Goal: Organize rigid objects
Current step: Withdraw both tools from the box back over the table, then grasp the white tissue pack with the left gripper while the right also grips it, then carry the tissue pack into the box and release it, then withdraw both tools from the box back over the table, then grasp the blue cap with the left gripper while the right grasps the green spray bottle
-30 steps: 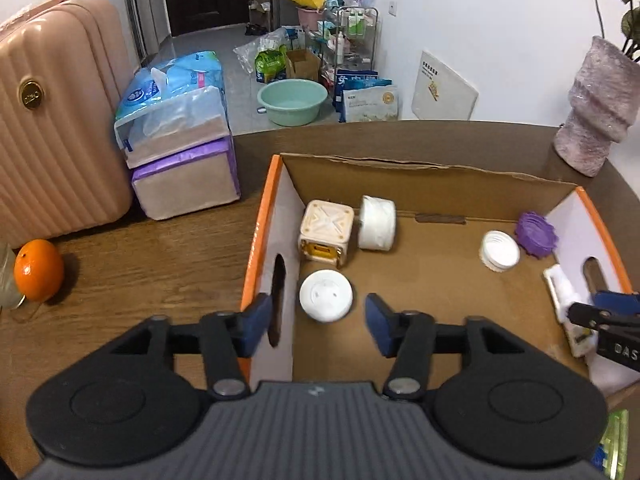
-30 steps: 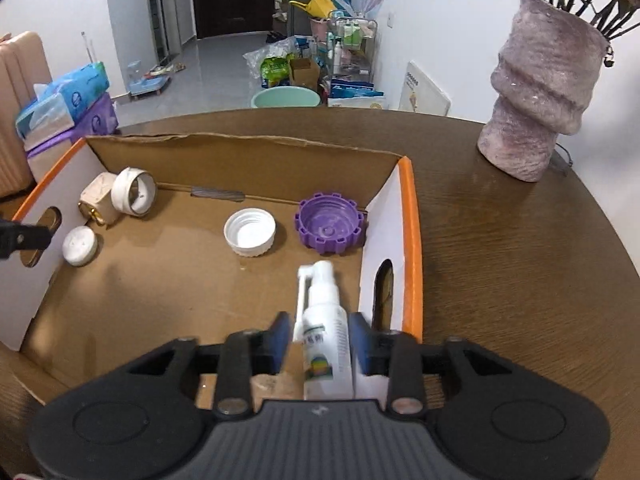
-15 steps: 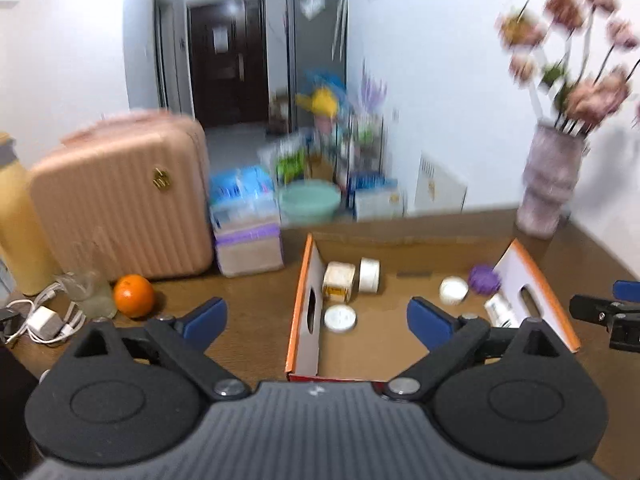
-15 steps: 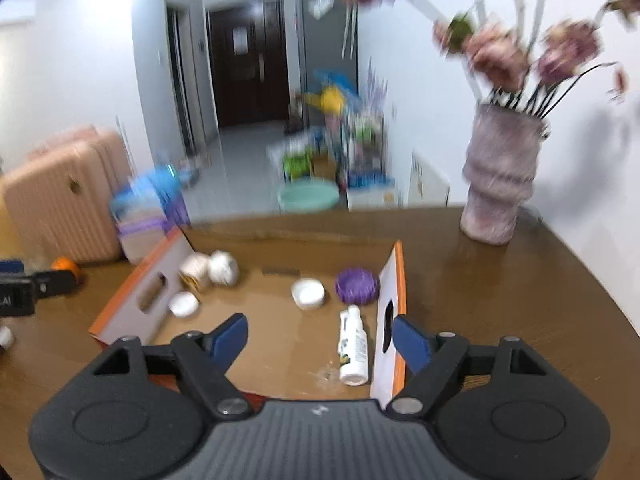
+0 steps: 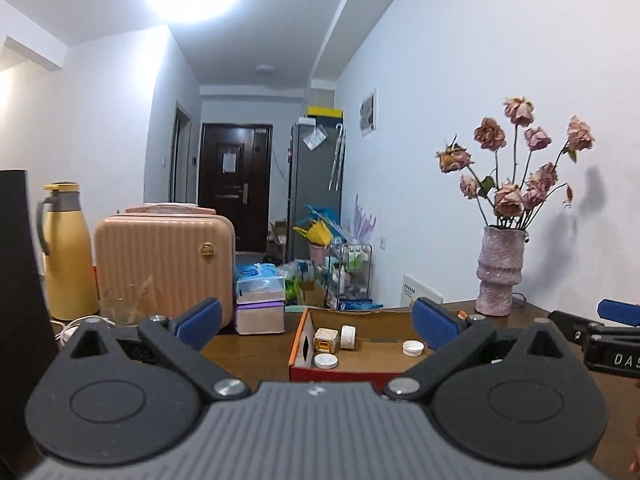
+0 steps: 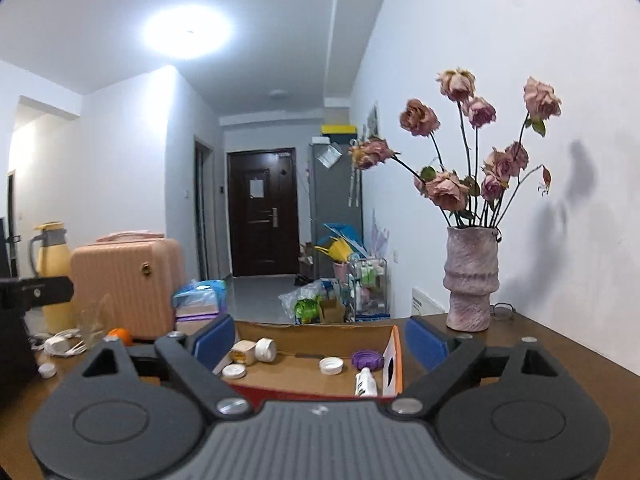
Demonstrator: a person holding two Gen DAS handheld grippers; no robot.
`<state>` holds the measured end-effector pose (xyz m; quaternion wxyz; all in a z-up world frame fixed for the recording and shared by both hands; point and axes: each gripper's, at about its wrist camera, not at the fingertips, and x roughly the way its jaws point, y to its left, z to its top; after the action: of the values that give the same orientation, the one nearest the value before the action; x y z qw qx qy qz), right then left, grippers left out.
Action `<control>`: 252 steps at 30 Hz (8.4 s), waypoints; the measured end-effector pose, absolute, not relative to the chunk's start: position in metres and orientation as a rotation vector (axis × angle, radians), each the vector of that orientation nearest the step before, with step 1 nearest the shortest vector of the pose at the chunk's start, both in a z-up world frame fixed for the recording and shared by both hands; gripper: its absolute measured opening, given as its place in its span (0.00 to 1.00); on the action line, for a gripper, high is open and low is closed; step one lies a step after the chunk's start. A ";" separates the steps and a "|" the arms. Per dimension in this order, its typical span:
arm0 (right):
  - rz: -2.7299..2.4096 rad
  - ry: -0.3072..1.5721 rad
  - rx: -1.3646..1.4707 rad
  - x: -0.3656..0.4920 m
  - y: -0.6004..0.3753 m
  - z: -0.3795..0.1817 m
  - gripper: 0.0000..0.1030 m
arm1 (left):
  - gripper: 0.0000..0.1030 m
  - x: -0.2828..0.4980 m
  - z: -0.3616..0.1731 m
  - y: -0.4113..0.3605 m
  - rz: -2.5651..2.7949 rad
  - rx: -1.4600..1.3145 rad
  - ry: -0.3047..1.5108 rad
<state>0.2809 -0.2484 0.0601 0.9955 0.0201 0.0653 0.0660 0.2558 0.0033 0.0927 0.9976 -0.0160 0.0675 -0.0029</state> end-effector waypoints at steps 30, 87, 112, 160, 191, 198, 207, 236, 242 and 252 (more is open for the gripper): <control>0.134 0.255 0.078 0.087 -0.246 -0.015 1.00 | 1.00 0.088 0.002 0.022 0.022 -0.020 0.276; 0.381 0.643 0.446 0.264 -0.279 -0.067 0.29 | 0.41 0.273 -0.046 -0.051 -0.474 -0.309 0.755; 0.430 0.330 0.409 0.463 -0.256 0.076 0.23 | 0.24 0.466 0.108 -0.044 -0.434 -0.164 0.311; 0.284 0.563 0.081 0.508 -0.239 0.077 0.72 | 0.83 0.456 0.080 -0.019 -0.141 0.075 0.360; 0.188 -0.013 0.037 0.104 -0.218 0.003 1.00 | 1.00 0.050 0.004 0.026 0.012 0.068 -0.058; 0.148 -0.027 0.004 0.065 -0.217 -0.008 1.00 | 1.00 0.041 0.006 0.039 0.056 0.031 -0.050; 0.121 0.015 0.057 0.066 -0.225 -0.034 1.00 | 1.00 0.052 -0.003 0.020 0.042 0.022 -0.054; 0.146 0.574 0.060 0.300 -0.300 -0.055 0.75 | 1.00 0.279 -0.022 -0.093 -0.238 0.090 0.474; 0.157 0.625 0.096 0.371 -0.321 -0.051 0.51 | 0.98 0.330 -0.026 -0.126 -0.328 0.108 0.535; 0.215 0.725 0.195 0.430 -0.340 -0.069 0.32 | 0.76 0.402 -0.050 -0.178 -0.447 0.108 0.659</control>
<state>0.4297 -0.3404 -0.0695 0.9248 0.0952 0.3532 0.1047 0.4019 -0.1783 -0.0495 0.9203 0.0526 0.3207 -0.2176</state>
